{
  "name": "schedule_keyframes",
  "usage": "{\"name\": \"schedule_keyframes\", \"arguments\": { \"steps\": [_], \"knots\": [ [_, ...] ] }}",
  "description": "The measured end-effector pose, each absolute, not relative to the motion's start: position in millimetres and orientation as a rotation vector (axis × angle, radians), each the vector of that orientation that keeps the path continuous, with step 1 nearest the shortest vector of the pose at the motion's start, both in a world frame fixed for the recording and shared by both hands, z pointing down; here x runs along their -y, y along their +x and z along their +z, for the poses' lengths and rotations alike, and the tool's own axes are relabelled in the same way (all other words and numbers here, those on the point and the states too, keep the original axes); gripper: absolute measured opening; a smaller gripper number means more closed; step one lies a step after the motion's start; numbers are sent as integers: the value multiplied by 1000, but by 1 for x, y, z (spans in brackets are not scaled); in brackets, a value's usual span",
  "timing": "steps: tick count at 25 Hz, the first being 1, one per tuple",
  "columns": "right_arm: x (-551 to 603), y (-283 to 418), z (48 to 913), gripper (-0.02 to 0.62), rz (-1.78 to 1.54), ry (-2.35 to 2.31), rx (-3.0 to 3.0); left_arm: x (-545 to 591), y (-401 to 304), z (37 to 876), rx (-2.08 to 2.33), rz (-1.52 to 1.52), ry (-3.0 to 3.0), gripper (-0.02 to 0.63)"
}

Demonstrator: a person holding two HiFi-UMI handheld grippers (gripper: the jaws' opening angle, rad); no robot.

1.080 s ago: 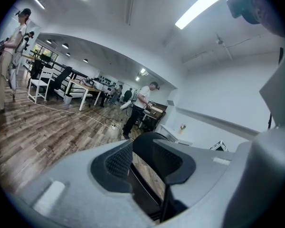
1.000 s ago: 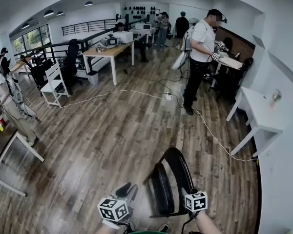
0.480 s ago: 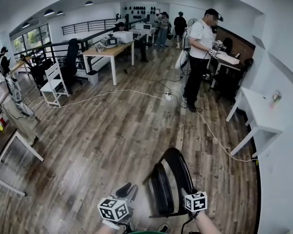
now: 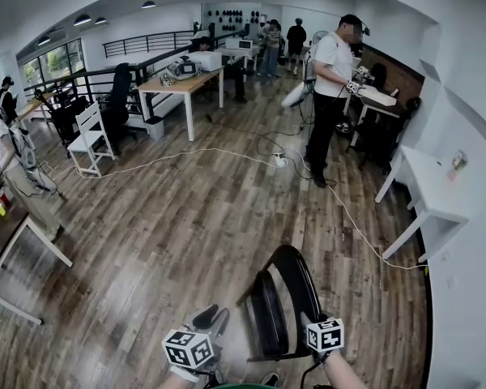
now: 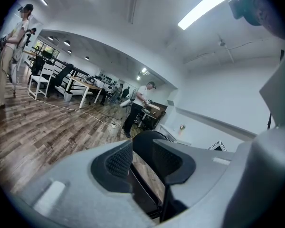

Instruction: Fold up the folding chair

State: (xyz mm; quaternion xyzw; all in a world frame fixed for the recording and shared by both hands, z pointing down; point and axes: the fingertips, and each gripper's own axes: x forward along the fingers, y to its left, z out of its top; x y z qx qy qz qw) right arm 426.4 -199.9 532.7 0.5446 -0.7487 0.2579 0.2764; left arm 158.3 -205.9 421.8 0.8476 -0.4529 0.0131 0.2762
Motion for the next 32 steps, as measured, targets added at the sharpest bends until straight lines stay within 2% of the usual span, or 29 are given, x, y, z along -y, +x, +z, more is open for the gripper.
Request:
{"name": "schedule_keyframes", "arguments": {
  "steps": [32],
  "knots": [
    [199, 419, 532, 94, 686, 1446, 1998, 200, 149, 439, 1214, 68, 2246, 132]
  ]
}}
